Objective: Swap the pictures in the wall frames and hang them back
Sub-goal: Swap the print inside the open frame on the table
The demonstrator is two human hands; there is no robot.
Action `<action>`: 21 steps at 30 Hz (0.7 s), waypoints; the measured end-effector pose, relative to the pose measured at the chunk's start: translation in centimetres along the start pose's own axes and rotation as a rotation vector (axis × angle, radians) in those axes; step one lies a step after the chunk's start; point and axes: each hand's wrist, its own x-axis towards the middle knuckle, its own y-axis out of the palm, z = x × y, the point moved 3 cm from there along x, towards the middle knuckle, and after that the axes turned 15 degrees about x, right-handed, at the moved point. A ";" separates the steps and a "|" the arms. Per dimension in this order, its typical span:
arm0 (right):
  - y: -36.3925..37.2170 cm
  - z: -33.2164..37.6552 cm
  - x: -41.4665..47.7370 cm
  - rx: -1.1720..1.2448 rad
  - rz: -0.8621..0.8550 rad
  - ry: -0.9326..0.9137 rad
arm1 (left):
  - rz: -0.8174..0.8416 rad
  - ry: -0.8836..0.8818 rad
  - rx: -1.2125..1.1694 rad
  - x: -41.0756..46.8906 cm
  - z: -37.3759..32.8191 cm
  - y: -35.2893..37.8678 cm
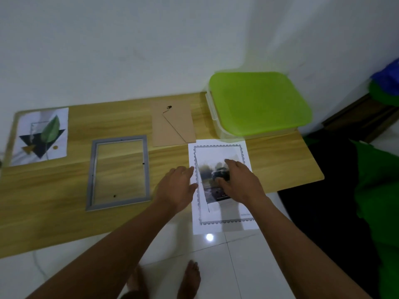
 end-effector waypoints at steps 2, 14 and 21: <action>0.5 2.9 0.8 -0.007 0.013 -0.030 | -0.029 -0.053 -0.055 -0.7 2.6 -1.3; 11.8 28.3 7.6 -0.059 0.173 -0.315 | -0.149 -0.421 -0.138 -6.9 30.0 -6.6; 22.3 38.9 12.1 -0.011 0.244 -0.334 | -0.216 -0.547 -0.214 -7.9 43.3 -6.5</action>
